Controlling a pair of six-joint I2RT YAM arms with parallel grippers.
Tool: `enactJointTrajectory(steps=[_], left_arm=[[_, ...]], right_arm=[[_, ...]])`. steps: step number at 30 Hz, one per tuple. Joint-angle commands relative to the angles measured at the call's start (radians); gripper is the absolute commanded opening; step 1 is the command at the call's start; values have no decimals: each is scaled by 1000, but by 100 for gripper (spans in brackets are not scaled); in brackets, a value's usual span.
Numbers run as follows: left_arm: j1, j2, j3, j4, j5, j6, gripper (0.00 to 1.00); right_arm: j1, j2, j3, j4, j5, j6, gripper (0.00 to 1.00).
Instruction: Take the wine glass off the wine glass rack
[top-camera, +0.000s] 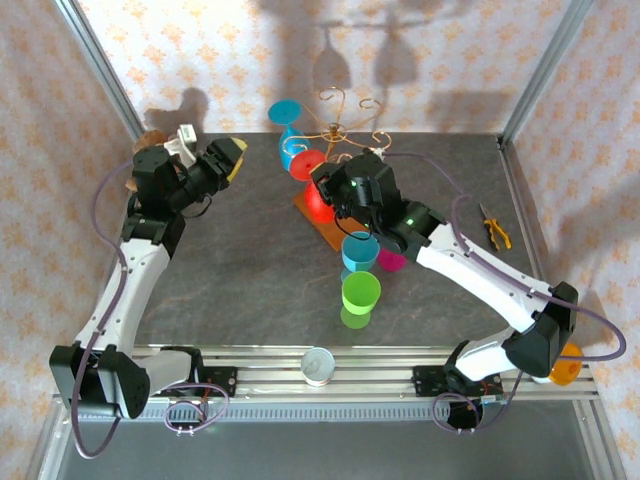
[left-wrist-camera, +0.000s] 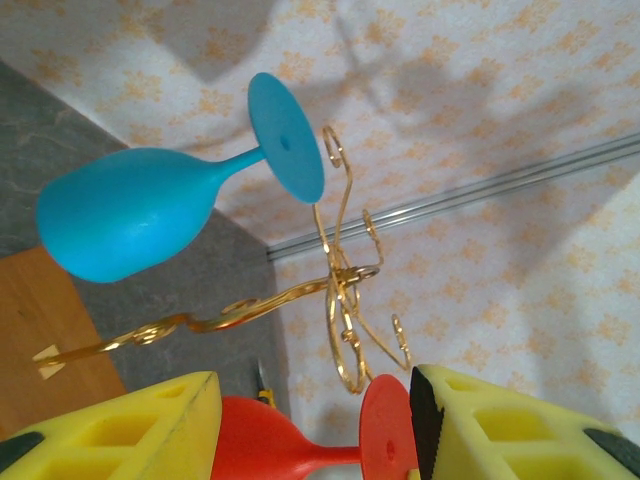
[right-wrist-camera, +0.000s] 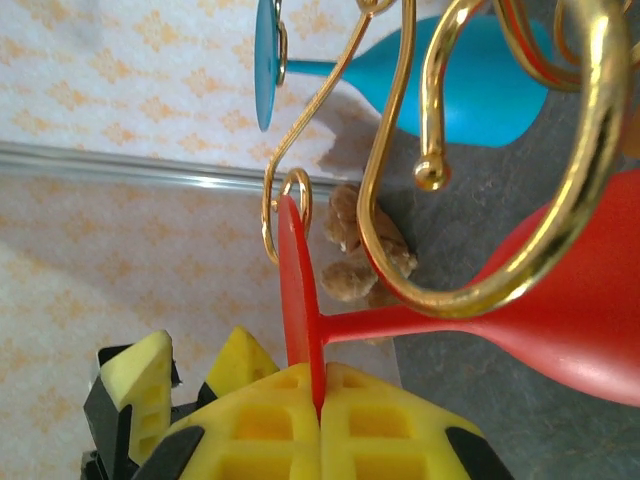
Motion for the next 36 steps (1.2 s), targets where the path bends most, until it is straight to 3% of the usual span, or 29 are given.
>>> enactJointTrajectory(steps=[1, 7, 17, 24, 30, 36], left_arm=[[8, -56, -4, -93, -39, 80, 51], [8, -138, -15, -238, -93, 162, 51], [8, -255, -94, -397, -87, 174, 52], [8, -369, -158, -580, -146, 217, 52], [8, -442, -201, -692, -161, 241, 52], [8, -519, -258, -737, -178, 232, 52]], right_arm=[[6, -31, 45, -32, -58, -65, 0], [7, -30, 41, -33, -138, -146, 0], [20, -19, 35, -46, -251, -264, 0], [55, 10, 46, -48, -371, -427, 0], [115, 44, 95, -157, -365, -593, 0], [137, 41, 12, -143, -364, -670, 0]])
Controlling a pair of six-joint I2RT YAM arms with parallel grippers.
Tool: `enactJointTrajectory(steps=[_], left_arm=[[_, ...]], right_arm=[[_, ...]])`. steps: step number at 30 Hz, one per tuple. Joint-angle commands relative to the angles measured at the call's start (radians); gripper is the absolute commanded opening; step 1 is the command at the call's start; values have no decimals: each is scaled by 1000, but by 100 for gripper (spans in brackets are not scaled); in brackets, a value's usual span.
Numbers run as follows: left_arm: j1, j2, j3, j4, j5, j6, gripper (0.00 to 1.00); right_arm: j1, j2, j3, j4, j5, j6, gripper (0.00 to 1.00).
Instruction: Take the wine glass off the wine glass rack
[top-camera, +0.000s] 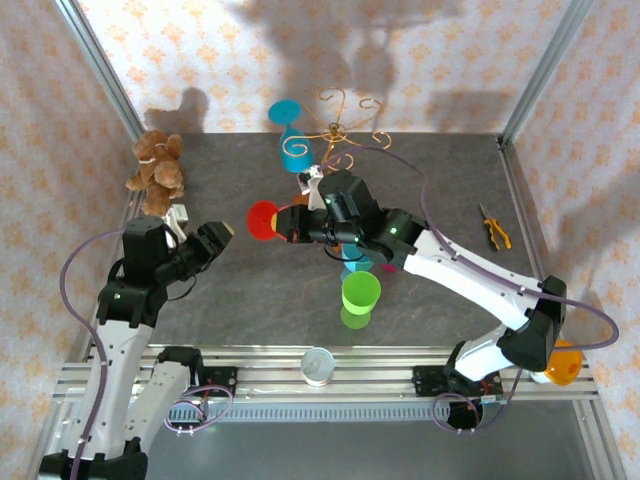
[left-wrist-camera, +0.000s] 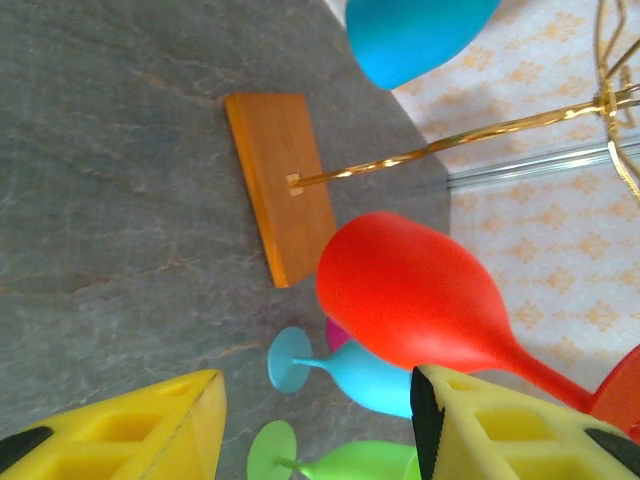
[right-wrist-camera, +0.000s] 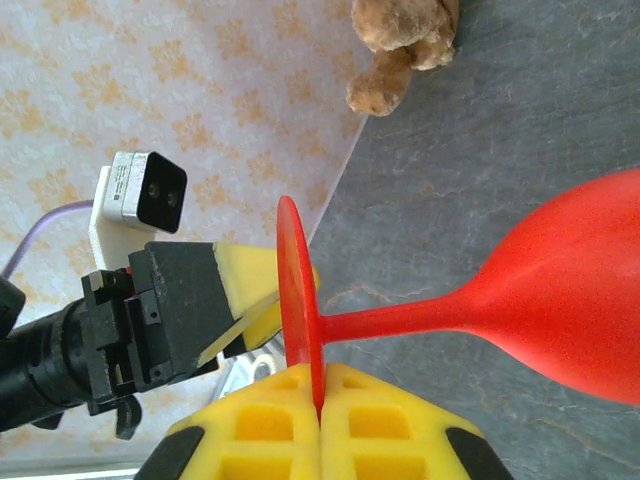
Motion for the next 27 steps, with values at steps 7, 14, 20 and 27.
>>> enactJointTrajectory(steps=[7, 14, 20, 27], left_arm=[[8, -117, -115, -60, -26, -1, 52], [8, -105, -125, -86, -3, 7, 53], [8, -87, -125, -113, 27, 19, 58], [8, -76, -156, -95, 102, 3, 62]], right_arm=[[75, 2, -98, -34, 120, -241, 0], [160, 34, -160, 11, 249, -380, 0], [273, 76, -233, 99, 483, -516, 0], [359, 109, -320, 265, 704, -625, 0]])
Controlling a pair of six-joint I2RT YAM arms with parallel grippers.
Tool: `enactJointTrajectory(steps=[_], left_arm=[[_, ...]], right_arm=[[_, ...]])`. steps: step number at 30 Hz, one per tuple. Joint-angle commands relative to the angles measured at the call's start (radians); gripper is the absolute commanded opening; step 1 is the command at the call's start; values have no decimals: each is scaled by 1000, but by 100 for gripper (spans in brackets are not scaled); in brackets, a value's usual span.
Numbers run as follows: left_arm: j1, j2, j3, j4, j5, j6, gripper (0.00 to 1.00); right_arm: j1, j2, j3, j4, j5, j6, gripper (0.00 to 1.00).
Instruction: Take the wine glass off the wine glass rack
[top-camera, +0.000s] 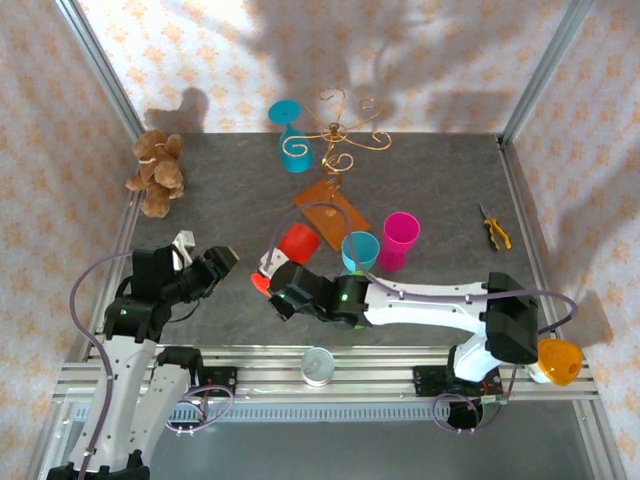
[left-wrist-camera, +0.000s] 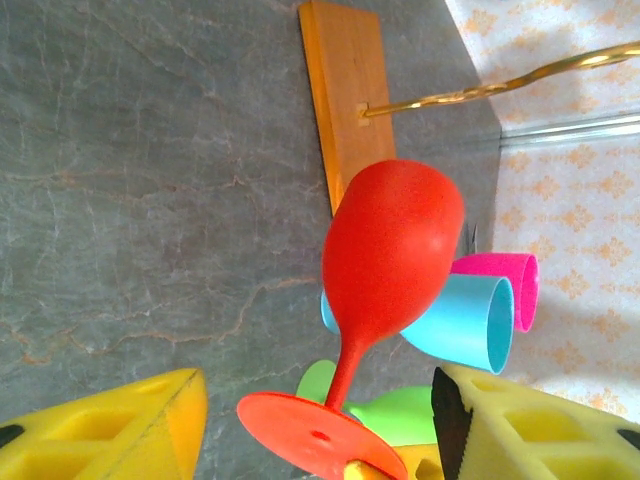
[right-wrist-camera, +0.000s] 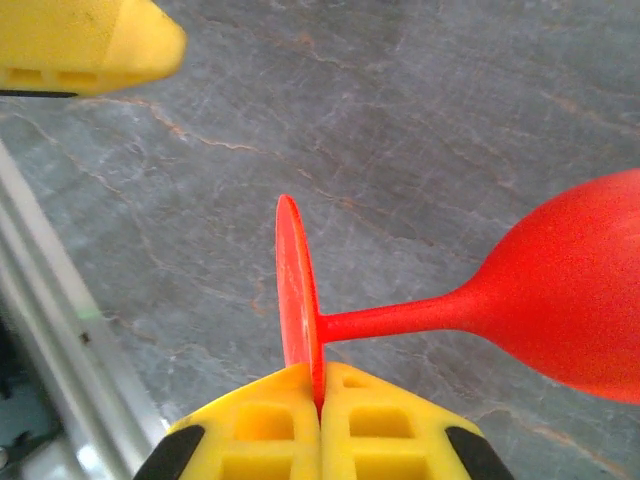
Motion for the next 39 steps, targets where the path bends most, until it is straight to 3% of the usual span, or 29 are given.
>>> enactJointTrajectory(steps=[1, 7, 16, 39], left_arm=[[8, 10, -18, -1, 67, -3, 63], [8, 26, -52, 57, 139, -31, 62], [8, 55, -83, 177, 205, -96, 62], [6, 94, -141, 298, 220, -137, 49]], right_arm=[[30, 8, -34, 150, 200, -99, 0], [81, 44, -65, 272, 363, -188, 0], [106, 105, -69, 366, 453, -280, 0], [113, 183, -18, 505, 464, -385, 0]])
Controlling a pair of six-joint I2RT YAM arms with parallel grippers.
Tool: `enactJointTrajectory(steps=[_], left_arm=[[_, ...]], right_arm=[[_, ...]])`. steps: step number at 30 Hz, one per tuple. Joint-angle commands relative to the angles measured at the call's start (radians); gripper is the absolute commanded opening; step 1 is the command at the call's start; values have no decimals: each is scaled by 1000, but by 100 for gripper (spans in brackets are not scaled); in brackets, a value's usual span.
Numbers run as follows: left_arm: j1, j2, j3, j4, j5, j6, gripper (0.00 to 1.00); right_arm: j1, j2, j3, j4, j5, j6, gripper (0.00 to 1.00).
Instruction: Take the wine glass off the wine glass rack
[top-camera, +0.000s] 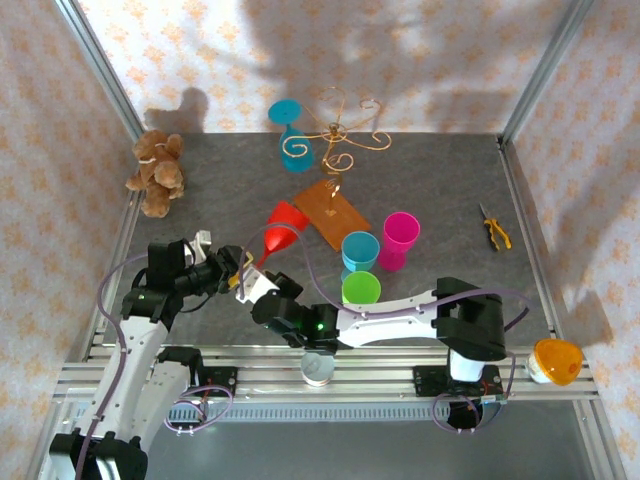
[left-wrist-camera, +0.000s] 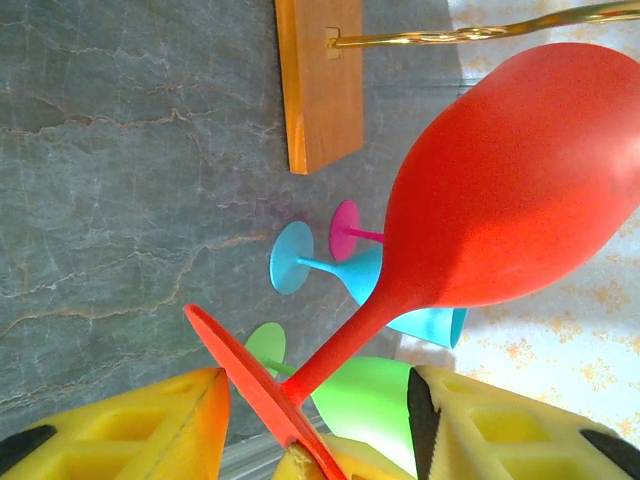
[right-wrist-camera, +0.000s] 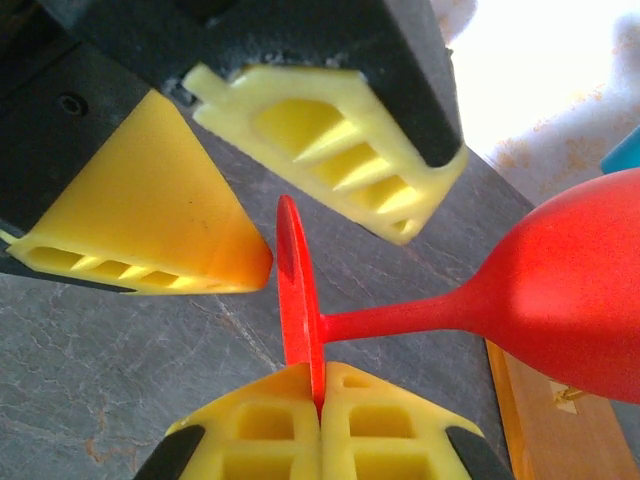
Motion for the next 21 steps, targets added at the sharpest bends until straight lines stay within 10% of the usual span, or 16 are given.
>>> enactJointTrajectory(steps=[1, 21], left_arm=[[6, -11, -9, 47, 21, -9, 48], [6, -1, -52, 97, 5, -12, 9]], right_arm=[[6, 5, 43, 41, 24, -19, 0], [29, -45, 58, 57, -11, -48, 0]])
